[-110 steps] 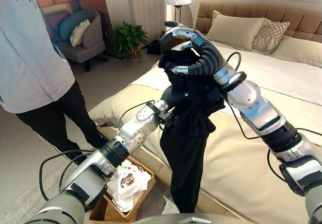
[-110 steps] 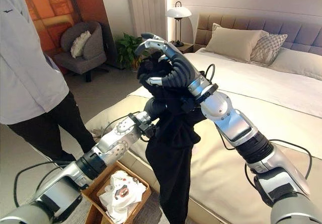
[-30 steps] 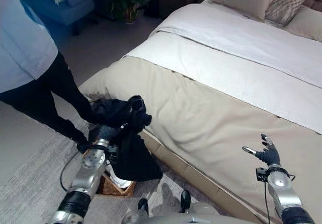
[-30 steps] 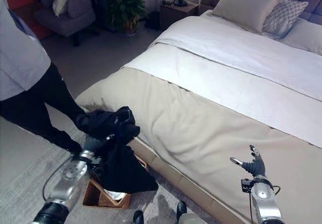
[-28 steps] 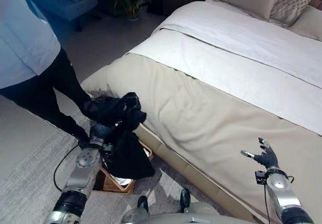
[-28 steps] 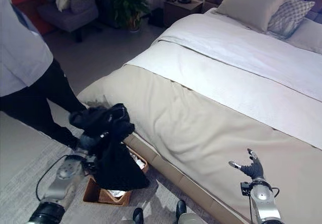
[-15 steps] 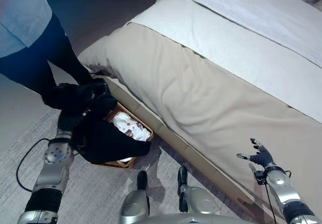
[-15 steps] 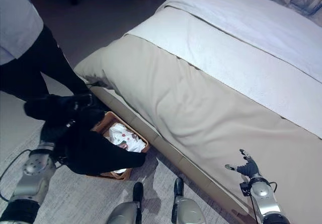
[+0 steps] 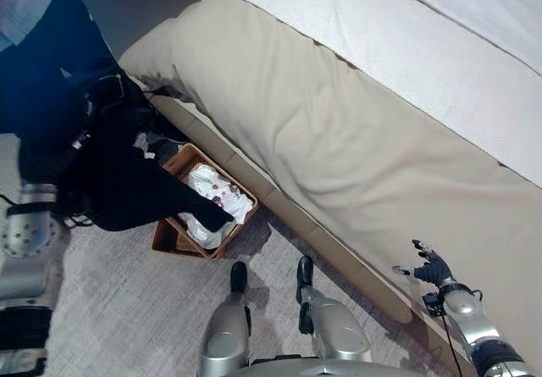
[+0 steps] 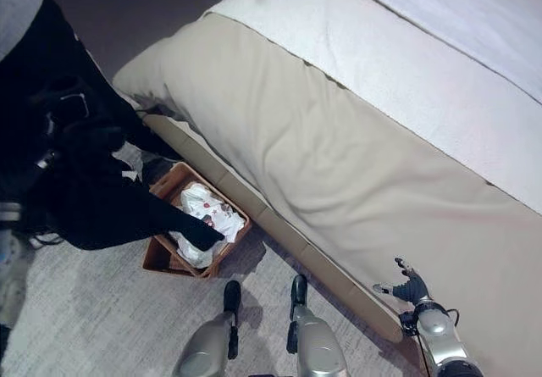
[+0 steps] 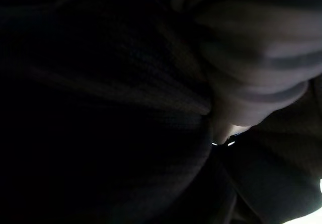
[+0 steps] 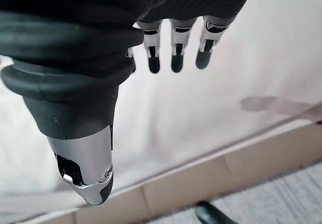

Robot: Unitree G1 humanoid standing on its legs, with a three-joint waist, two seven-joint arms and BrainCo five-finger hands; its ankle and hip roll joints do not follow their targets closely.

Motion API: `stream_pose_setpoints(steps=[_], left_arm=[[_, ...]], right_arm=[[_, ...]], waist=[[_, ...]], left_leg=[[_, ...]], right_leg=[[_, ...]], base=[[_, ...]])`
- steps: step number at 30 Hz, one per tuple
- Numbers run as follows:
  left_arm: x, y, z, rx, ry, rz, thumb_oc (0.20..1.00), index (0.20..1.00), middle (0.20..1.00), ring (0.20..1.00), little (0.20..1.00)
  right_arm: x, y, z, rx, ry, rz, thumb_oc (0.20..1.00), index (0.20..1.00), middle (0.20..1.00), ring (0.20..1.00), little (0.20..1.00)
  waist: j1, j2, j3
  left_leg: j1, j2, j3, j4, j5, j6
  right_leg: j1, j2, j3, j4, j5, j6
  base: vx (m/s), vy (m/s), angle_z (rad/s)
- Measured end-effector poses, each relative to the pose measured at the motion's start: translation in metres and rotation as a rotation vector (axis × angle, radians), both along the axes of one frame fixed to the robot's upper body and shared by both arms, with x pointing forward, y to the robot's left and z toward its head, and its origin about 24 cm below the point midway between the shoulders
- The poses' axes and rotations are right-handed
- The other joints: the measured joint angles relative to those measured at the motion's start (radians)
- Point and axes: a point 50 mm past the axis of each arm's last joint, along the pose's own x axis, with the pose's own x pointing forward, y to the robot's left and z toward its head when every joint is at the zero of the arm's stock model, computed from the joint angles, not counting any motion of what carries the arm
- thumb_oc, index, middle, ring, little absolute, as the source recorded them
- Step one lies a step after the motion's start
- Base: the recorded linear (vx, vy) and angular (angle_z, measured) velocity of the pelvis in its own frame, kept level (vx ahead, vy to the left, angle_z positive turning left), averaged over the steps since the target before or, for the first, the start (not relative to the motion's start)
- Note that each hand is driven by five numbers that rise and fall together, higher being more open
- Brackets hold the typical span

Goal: Pick up clothes into the bucket

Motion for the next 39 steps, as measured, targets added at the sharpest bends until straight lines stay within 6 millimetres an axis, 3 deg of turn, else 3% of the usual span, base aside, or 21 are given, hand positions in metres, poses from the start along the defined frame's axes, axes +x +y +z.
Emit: stream_pose_setpoints(steps=[3,7,13,16,22,27,31,36,39], left_arm=[[-0.005,0.007,0.023,0.050,-0.057,0.021,0.200,0.200,0.200,0.200,0.200],[-0.008,0.000,0.061,0.196,-0.114,-0.009,0.200,0.200,0.200,0.200,0.200],[-0.010,-0.012,0.090,0.268,-0.216,-0.053,0.200,0.200,0.200,0.200,0.200],[-0.010,-0.013,0.092,0.268,-0.231,-0.060,0.200,0.200,0.200,0.200,0.200],[-0.003,-0.016,0.068,0.178,-0.213,-0.087,0.200,0.200,0.200,0.200,0.200],[0.009,-0.028,0.023,0.038,-0.130,-0.137,0.200,0.200,0.200,0.200,0.200],[0.019,-0.045,-0.010,-0.096,-0.084,-0.176,0.200,0.200,0.200,0.200,0.200],[0.027,-0.053,-0.027,-0.101,0.011,-0.183,0.200,0.200,0.200,0.200,0.200],[0.029,-0.054,-0.023,-0.092,-0.014,-0.163,0.200,0.200,0.200,0.200,0.200]], right_arm=[[0.000,0.001,-0.001,0.003,0.001,0.000,1.000,1.000,1.000,1.000,1.000],[-0.004,-0.001,-0.005,0.005,0.025,-0.013,1.000,1.000,1.000,1.000,1.000],[-0.003,0.003,-0.009,0.018,0.038,-0.017,1.000,1.000,1.000,1.000,1.000],[-0.002,0.008,-0.011,0.026,0.042,-0.002,1.000,1.000,1.000,1.000,1.000],[0.001,0.013,-0.011,0.036,0.030,0.009,1.000,1.000,1.000,1.000,1.000],[0.002,0.014,-0.006,0.048,0.000,0.011,1.000,1.000,1.000,1.000,1.000],[0.007,0.018,-0.001,0.060,-0.041,0.016,1.000,1.000,1.000,1.000,1.000],[0.007,0.019,0.001,0.059,-0.058,0.027,1.000,1.000,1.000,1.000,1.000],[0.007,0.014,0.009,0.034,-0.090,0.051,1.000,1.000,1.000,1.000,1.000]], waist=[[0.005,0.002,0.001],[0.023,0.004,0.002],[0.022,0.014,-0.001],[0.021,0.021,-0.003],[0.021,0.031,-0.011],[0.021,0.031,-0.005],[0.013,0.027,0.067],[-0.010,-0.003,0.106],[-0.008,-0.005,0.106]], left_leg=[[0.001,0.000,0.000,0.000,0.000,0.000],[0.006,-0.002,-0.002,0.000,0.000,0.000],[0.006,-0.010,-0.018,0.013,0.000,0.000],[0.004,-0.014,-0.019,0.019,0.000,0.000],[-0.038,-0.019,-0.021,0.042,-0.004,-0.005],[-0.113,-0.021,-0.025,0.089,-0.005,-0.006],[-0.191,-0.025,-0.030,0.143,-0.006,-0.008],[-0.306,-0.026,-0.027,0.228,-0.020,-0.007],[-0.424,-0.030,-0.027,0.326,-0.063,0.006]], right_leg=[[0.002,-0.001,0.000,-0.002,0.000,0.000],[0.008,-0.002,-0.003,-0.001,0.000,0.000],[0.022,-0.011,-0.017,-0.001,0.000,0.000],[0.021,-0.016,-0.017,0.004,0.000,0.000],[-0.022,-0.023,-0.017,0.030,-0.001,0.000],[-0.095,-0.028,-0.017,0.075,-0.001,0.001],[-0.179,-0.035,-0.017,0.149,-0.014,-0.004],[-0.312,-0.047,-0.007,0.268,-0.050,-0.007],[-0.432,-0.053,0.009,0.359,-0.093,-0.012]], base=[[0.01,-0.001,0.00],[0.00,0.000,0.01],[0.00,0.000,0.08],[-0.02,-0.004,0.02],[-0.04,-0.012,0.01],[-0.08,0.000,0.01],[-0.10,0.015,0.03],[-0.07,0.027,0.02],[-0.07,0.013,-0.07]])
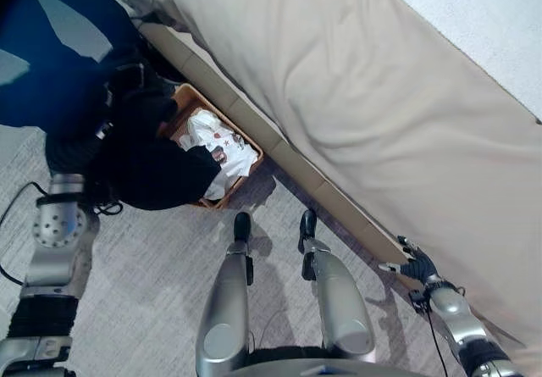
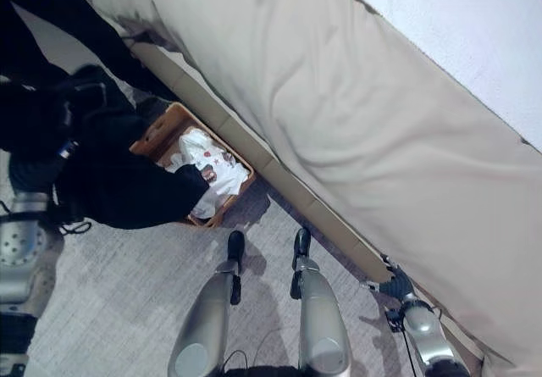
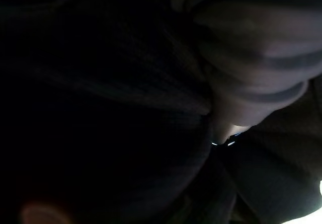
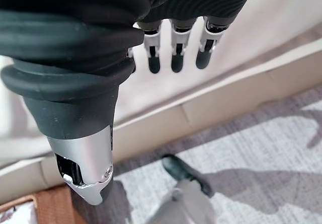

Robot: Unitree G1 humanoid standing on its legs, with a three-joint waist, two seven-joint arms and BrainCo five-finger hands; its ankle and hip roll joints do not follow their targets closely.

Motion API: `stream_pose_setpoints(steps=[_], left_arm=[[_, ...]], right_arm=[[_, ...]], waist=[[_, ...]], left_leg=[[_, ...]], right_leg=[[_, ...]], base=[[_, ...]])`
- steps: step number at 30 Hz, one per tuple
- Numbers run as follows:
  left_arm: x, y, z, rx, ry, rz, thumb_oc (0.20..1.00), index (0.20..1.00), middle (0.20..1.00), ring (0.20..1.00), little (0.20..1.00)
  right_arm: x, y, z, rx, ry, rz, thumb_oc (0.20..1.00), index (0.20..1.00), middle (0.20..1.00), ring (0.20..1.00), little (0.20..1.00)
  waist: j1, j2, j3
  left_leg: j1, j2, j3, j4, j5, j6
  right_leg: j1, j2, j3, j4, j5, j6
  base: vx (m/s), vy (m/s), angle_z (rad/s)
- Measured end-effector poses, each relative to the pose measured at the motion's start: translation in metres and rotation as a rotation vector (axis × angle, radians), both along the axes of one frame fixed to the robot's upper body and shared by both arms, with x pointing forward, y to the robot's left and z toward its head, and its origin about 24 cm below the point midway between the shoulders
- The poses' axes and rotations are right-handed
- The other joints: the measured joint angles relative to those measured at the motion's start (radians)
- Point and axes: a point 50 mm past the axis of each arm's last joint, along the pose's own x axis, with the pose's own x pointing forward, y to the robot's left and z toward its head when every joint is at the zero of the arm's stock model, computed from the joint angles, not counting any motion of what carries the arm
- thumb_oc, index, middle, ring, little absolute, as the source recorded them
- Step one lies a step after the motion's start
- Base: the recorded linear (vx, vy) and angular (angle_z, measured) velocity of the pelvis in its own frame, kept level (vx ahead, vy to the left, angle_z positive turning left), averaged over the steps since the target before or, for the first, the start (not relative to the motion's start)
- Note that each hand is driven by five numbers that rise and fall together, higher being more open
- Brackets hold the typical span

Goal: Pick up clothes into the bucket

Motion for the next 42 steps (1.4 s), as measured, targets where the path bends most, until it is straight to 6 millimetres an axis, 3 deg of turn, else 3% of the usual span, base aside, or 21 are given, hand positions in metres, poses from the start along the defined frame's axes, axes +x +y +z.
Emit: stream_pose_setpoints(steps=[8,13,22,28,32,42], left_arm=[[0.021,-0.006,-0.016,-0.074,0.024,0.084,0.200,0.200,0.200,0.200,0.200],[0.041,-0.014,-0.006,-0.078,-0.002,0.134,0.200,0.200,0.200,0.200,0.200],[0.076,-0.018,0.051,-0.026,-0.103,0.199,0.200,0.200,0.200,0.200,0.200],[0.085,-0.014,0.069,0.006,-0.110,0.231,0.200,0.200,0.200,0.200,0.200],[0.086,0.002,0.078,0.034,-0.088,0.296,0.200,0.200,0.200,0.200,0.200],[0.078,0.029,0.049,-0.046,0.009,0.388,0.200,0.200,0.200,0.200,0.200]], right_arm=[[0.015,0.004,0.018,0.005,-0.110,0.018,1.000,1.000,1.000,1.000,1.000],[0.020,0.008,0.026,0.030,-0.176,0.018,1.000,1.000,1.000,1.000,1.000],[0.029,0.016,0.041,0.076,-0.285,0.017,1.000,1.000,1.000,1.000,1.000],[0.030,0.023,0.040,0.108,-0.295,0.020,1.000,1.000,1.000,1.000,1.000],[0.034,0.024,0.044,0.119,-0.321,0.017,1.000,1.000,1.000,1.000,1.000],[0.035,0.036,0.041,0.156,-0.323,0.041,1.000,1.000,1.000,1.000,1.000]], waist=[[-0.062,-0.019,0.005],[-0.092,-0.040,0.003],[-0.151,-0.074,0.003],[-0.166,-0.077,0.002],[-0.170,-0.078,0.001],[-0.186,-0.080,0.000]], left_leg=[[-0.235,0.004,0.000,0.189,-0.040,0.006],[-0.350,0.012,-0.004,0.257,-0.064,0.010],[-0.562,0.019,0.000,0.364,-0.080,0.011],[-0.611,0.022,0.001,0.378,-0.081,0.013],[-0.666,0.027,-0.003,0.394,-0.082,0.012],[-0.709,0.026,0.002,0.413,-0.095,0.021]], right_leg=[[-0.223,0.001,0.020,0.156,-0.020,-0.006],[-0.326,0.009,0.024,0.194,-0.028,-0.002],[-0.526,0.014,0.034,0.268,-0.020,-0.003],[-0.573,0.017,0.035,0.276,-0.018,-0.006],[-0.621,0.022,0.033,0.276,-0.015,0.000],[-0.649,0.018,0.034,0.271,-0.007,0.004]], base=[[-0.06,-0.002,-0.05],[0.01,-0.021,-0.07],[0.01,0.009,-0.05],[0.00,0.004,-0.01],[0.02,0.014,-0.03],[0.01,0.018,-0.01]])
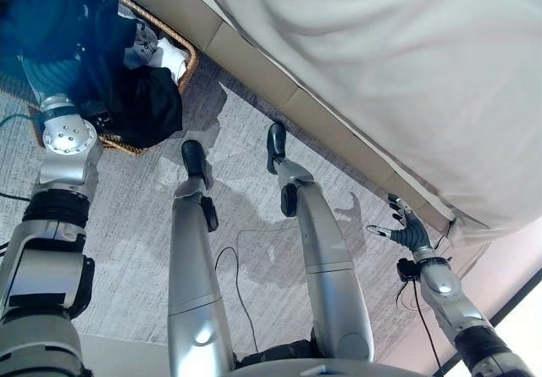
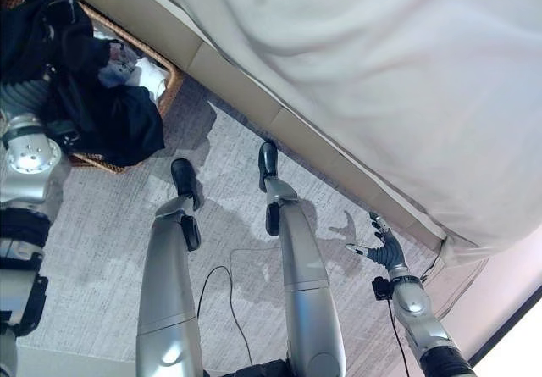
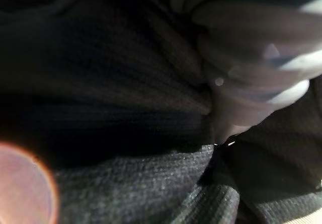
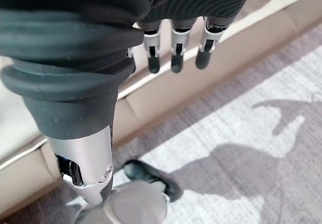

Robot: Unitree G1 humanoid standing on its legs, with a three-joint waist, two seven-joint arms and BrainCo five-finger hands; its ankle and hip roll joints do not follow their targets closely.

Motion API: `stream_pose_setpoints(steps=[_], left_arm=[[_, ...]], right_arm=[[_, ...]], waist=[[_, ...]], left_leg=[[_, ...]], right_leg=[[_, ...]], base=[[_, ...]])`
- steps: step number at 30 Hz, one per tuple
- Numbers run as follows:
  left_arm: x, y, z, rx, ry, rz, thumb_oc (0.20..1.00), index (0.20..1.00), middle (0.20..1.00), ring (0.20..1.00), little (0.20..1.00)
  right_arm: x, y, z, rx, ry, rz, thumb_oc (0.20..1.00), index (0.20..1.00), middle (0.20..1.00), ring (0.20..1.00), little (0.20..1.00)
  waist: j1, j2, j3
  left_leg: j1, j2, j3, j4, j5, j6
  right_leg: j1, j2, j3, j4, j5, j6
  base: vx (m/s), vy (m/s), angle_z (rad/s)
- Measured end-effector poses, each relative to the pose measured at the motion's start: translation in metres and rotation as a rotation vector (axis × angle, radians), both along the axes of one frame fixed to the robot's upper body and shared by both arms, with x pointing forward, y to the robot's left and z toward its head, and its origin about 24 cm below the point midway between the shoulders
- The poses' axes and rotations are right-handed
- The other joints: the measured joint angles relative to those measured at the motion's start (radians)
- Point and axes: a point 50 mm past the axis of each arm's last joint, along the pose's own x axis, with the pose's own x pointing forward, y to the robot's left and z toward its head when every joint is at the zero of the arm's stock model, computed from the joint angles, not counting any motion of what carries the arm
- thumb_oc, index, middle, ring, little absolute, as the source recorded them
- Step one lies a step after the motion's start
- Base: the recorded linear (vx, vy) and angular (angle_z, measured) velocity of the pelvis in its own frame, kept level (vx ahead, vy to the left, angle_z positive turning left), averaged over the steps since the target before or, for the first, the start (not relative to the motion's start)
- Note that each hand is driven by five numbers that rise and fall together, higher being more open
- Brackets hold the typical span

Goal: Pick up clothes into the bucket

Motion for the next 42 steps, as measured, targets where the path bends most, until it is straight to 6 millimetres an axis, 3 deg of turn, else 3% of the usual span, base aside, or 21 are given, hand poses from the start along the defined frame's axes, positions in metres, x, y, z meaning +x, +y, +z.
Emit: stream_pose_setpoints(steps=[7,8,16,24,33,36,39,42], left_arm=[[-0.012,0.011,-0.017,-0.052,0.006,0.050,0.200,0.200,0.200,0.200,0.200],[-0.012,0.011,-0.020,-0.057,0.015,0.052,1.000,1.000,1.000,1.000,1.000],[-0.011,0.012,-0.022,-0.078,0.030,0.057,1.000,1.000,1.000,1.000,1.000],[-0.012,0.011,-0.021,-0.080,0.017,0.065,1.000,1.000,1.000,1.000,1.000],[-0.018,0.008,-0.022,-0.055,-0.002,0.040,1.000,1.000,1.000,1.000,1.000],[-0.024,0.011,-0.042,-0.047,0.058,0.048,1.000,1.000,1.000,1.000,1.000],[-0.039,0.018,-0.078,-0.112,0.133,0.070,1.000,1.000,1.000,1.000,1.000],[-0.051,0.007,-0.122,-0.197,0.225,0.001,1.000,1.000,1.000,1.000,1.000]], right_arm=[[0.001,0.001,0.001,0.000,-0.003,0.003,1.000,1.000,1.000,1.000,1.000],[0.001,0.001,0.001,0.000,-0.004,0.003,1.000,1.000,1.000,1.000,1.000],[0.002,0.003,0.002,0.002,-0.011,0.012,1.000,1.000,1.000,1.000,1.000],[0.000,0.013,-0.004,0.014,0.010,0.041,1.000,1.000,1.000,1.000,1.000],[0.003,0.014,-0.013,0.015,0.050,0.019,1.000,1.000,1.000,1.000,1.000],[0.003,0.017,-0.020,0.010,0.082,0.003,1.000,1.000,1.000,1.000,1.000],[0.002,0.022,-0.027,0.020,0.105,-0.008,1.000,1.000,1.000,1.000,1.000],[-0.002,0.016,-0.036,0.012,0.154,-0.047,1.000,1.000,1.000,1.000,1.000]], waist=[[0.020,-0.001,-0.001],[0.025,-0.001,-0.001],[0.024,-0.001,-0.001],[0.027,-0.002,-0.001],[0.076,-0.001,-0.001],[0.102,-0.001,-0.001],[0.122,0.006,-0.003],[0.144,0.037,-0.005]], left_leg=[[0.003,-0.002,-0.001,-0.006,0.000,0.000],[0.003,-0.002,-0.001,-0.010,0.001,0.000],[0.010,-0.014,-0.006,-0.027,0.007,0.008],[0.115,-0.027,0.000,-0.119,0.037,0.009],[0.283,-0.034,-0.001,-0.220,0.065,-0.002],[0.392,-0.038,-0.003,-0.282,0.084,-0.010],[0.550,-0.044,-0.009,-0.364,0.102,-0.016],[0.687,-0.052,-0.023,-0.435,0.117,-0.013]], right_leg=[[0.000,-0.002,-0.001,0.000,0.000,-0.001],[0.000,-0.002,-0.002,-0.001,0.000,-0.002],[0.008,-0.016,-0.011,-0.001,0.000,-0.002],[0.095,-0.027,-0.011,-0.055,0.007,0.000],[0.235,-0.037,-0.022,-0.092,0.003,-0.007],[0.327,-0.040,-0.028,-0.119,0.001,-0.010],[0.461,-0.047,-0.037,-0.147,-0.015,-0.015],[0.588,-0.058,-0.059,-0.175,-0.036,-0.012]], base=[[0.00,0.000,0.00],[-0.02,0.001,0.03],[-0.02,-0.003,0.05],[-0.03,-0.017,0.06],[-0.04,-0.044,0.06],[-0.02,-0.070,0.10],[-0.05,-0.044,0.16],[0.01,-0.019,0.18]])
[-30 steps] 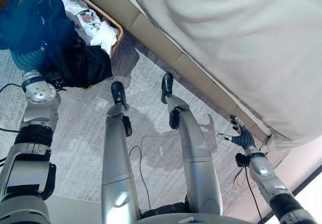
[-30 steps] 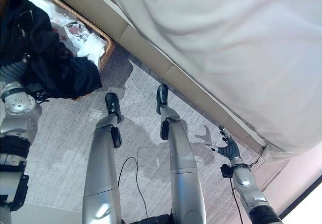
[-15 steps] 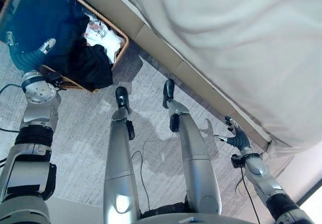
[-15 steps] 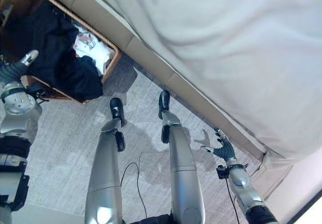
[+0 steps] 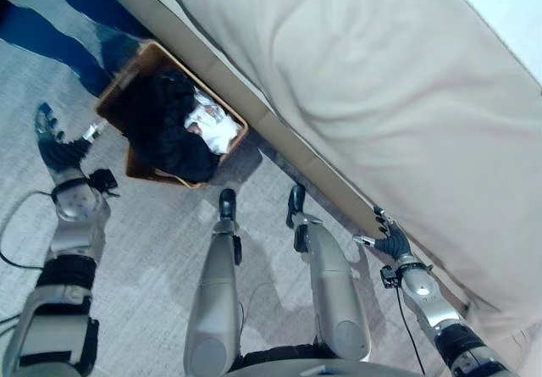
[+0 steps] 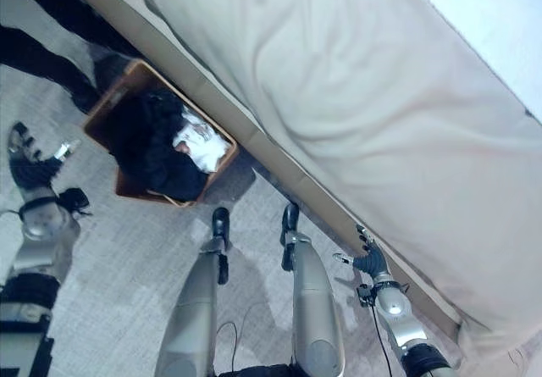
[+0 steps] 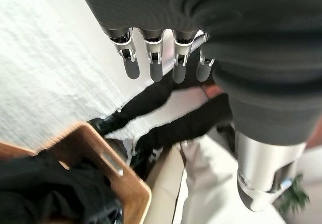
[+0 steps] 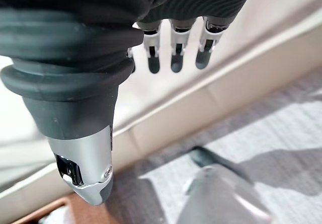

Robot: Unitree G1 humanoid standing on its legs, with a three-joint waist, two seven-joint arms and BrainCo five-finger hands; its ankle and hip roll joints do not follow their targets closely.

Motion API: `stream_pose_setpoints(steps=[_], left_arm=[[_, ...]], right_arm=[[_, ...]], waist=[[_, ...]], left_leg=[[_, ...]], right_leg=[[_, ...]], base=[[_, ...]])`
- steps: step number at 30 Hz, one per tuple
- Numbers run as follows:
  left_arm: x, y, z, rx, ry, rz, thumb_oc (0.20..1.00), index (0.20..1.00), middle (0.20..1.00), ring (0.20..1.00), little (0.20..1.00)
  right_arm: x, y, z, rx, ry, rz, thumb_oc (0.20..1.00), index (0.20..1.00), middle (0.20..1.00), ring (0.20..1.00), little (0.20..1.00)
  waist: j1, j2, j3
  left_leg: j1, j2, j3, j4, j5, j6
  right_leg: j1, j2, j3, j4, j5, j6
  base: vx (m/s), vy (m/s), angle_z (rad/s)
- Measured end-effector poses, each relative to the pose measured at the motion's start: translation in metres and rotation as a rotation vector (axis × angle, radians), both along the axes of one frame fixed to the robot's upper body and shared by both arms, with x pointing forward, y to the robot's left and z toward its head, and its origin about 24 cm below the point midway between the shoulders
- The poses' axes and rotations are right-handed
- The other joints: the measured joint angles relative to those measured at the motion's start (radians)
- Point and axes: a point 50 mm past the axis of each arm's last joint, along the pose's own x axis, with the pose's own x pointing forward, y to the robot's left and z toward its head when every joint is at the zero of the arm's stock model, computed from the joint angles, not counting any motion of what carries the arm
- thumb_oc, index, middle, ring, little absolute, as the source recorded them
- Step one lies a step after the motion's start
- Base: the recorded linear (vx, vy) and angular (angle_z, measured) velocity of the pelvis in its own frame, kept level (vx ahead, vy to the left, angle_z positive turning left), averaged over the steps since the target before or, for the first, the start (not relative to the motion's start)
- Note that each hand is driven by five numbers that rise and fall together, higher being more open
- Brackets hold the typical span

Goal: Pick up clothes into the bucket

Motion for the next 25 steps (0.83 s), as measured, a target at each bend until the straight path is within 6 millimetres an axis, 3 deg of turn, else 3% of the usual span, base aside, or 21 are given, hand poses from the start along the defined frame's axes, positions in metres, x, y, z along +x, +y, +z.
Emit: stream_pose_setpoints(steps=[2,4,8,9,11,12,14,16,19,20,22,25], left_arm=[[-0.010,-0.004,-0.024,-0.057,0.063,-0.054,1.000,1.000,1.000,1.000,1.000],[-0.021,-0.017,-0.065,-0.186,0.162,-0.134,1.000,1.000,1.000,1.000,1.000],[-0.040,-0.032,-0.100,-0.277,0.245,-0.223,1.000,1.000,1.000,1.000,1.000],[-0.051,-0.041,-0.116,-0.323,0.286,-0.250,1.000,1.000,1.000,1.000,1.000],[-0.061,-0.052,-0.133,-0.382,0.317,-0.264,1.000,1.000,1.000,1.000,1.000],[-0.076,-0.068,-0.155,-0.447,0.385,-0.286,1.000,1.000,1.000,1.000,1.000],[-0.098,-0.088,-0.180,-0.519,0.468,-0.300,1.000,1.000,1.000,1.000,1.000],[-0.109,-0.103,-0.195,-0.538,0.552,-0.343,1.000,1.000,1.000,1.000,1.000],[-0.126,-0.105,-0.211,-0.522,0.662,-0.322,1.000,1.000,1.000,1.000,1.000],[-0.143,-0.109,-0.228,-0.522,0.784,-0.303,1.000,1.000,1.000,1.000,1.000],[-0.163,-0.120,-0.243,-0.500,0.915,-0.322,1.000,1.000,1.000,1.000,1.000],[-0.180,-0.130,-0.253,-0.469,1.038,-0.361,1.000,1.000,1.000,1.000,1.000]], right_arm=[[0.000,-0.004,-0.001,0.002,0.007,-0.021,1.000,1.000,1.000,1.000,1.000],[-0.007,-0.011,-0.011,0.015,0.064,-0.074,1.000,1.000,1.000,1.000,1.000],[-0.020,-0.020,-0.020,0.029,0.104,-0.126,1.000,1.000,1.000,1.000,1.000],[-0.030,-0.024,-0.026,0.025,0.140,-0.132,1.000,1.000,1.000,1.000,1.000],[-0.038,-0.026,-0.033,0.039,0.177,-0.146,1.000,1.000,1.000,1.000,1.000],[-0.051,-0.025,-0.043,0.056,0.239,-0.164,1.000,1.000,1.000,1.000,1.000],[-0.067,-0.022,-0.054,0.081,0.294,-0.168,1.000,1.000,1.000,1.000,1.000],[-0.075,-0.018,-0.060,0.095,0.326,-0.158,1.000,1.000,1.000,1.000,1.000],[-0.087,-0.017,-0.068,0.104,0.389,-0.177,1.000,1.000,1.000,1.000,1.000],[-0.093,-0.011,-0.075,0.117,0.420,-0.176,1.000,1.000,1.000,1.000,1.000],[-0.099,-0.002,-0.080,0.138,0.443,-0.169,1.000,1.000,1.000,1.000,1.000],[-0.105,0.006,-0.085,0.147,0.474,-0.150,1.000,1.000,1.000,1.000,1.000]], waist=[[0.007,0.012,0.002],[0.012,0.036,0.001],[0.003,0.080,-0.020],[-0.006,0.101,-0.082],[-0.007,0.124,-0.107],[-0.012,0.140,-0.164],[-0.011,0.152,-0.234],[-0.010,0.150,-0.283],[-0.009,0.138,-0.319],[-0.011,0.131,-0.348],[-0.012,0.122,-0.389],[-0.009,0.117,-0.410]], left_leg=[[0.074,0.002,0.003,-0.030,0.004,0.000],[0.223,0.003,0.006,-0.087,0.011,-0.001],[0.384,0.010,0.008,-0.167,0.011,-0.001],[0.392,0.014,0.010,-0.188,0.008,-0.008],[0.446,0.021,0.014,-0.221,0.019,-0.002],[0.491,0.032,0.019,-0.245,0.018,-0.004],[0.541,0.047,0.029,-0.278,0.020,-0.008],[0.552,0.061,0.030,-0.283,0.019,-0.009],[0.593,0.074,0.029,-0.299,0.024,-0.015],[0.624,0.080,0.030,-0.309,0.023,-0.016],[0.638,0.086,0.031,-0.312,0.018,-0.022],[0.663,0.090,0.034,-0.323,0.018,-0.023]], right_leg=[[0.069,0.002,-0.001,-0.021,-0.001,0.001],[0.210,0.005,-0.003,-0.066,0.000,0.003],[0.360,0.015,-0.009,-0.135,-0.005,0.017],[0.371,0.019,-0.013,-0.150,-0.006,0.018],[0.426,0.029,-0.017,-0.185,0.005,0.025],[0.465,0.041,-0.011,-0.217,0.003,0.023],[0.520,0.062,-0.007,-0.266,0.008,0.020],[0.540,0.074,-0.009,-0.280,0.005,0.015],[0.594,0.093,-0.011,-0.327,0.014,0.013],[0.627,0.101,-0.012,-0.354,0.017,0.011],[0.647,0.108,-0.011,-0.369,0.015,0.009],[0.670,0.113,-0.010,-0.381,0.018,0.007]], base=[[0.08,0.000,0.02],[0.09,-0.011,-0.02],[0.14,-0.054,-0.01],[0.12,-0.064,-0.05],[0.10,-0.051,-0.09],[0.12,-0.080,-0.14],[0.09,-0.066,-0.16],[0.07,-0.056,-0.06],[0.07,-0.057,-0.02],[0.06,-0.029,0.00],[0.05,-0.026,-0.01],[0.03,-0.016,-0.01]])
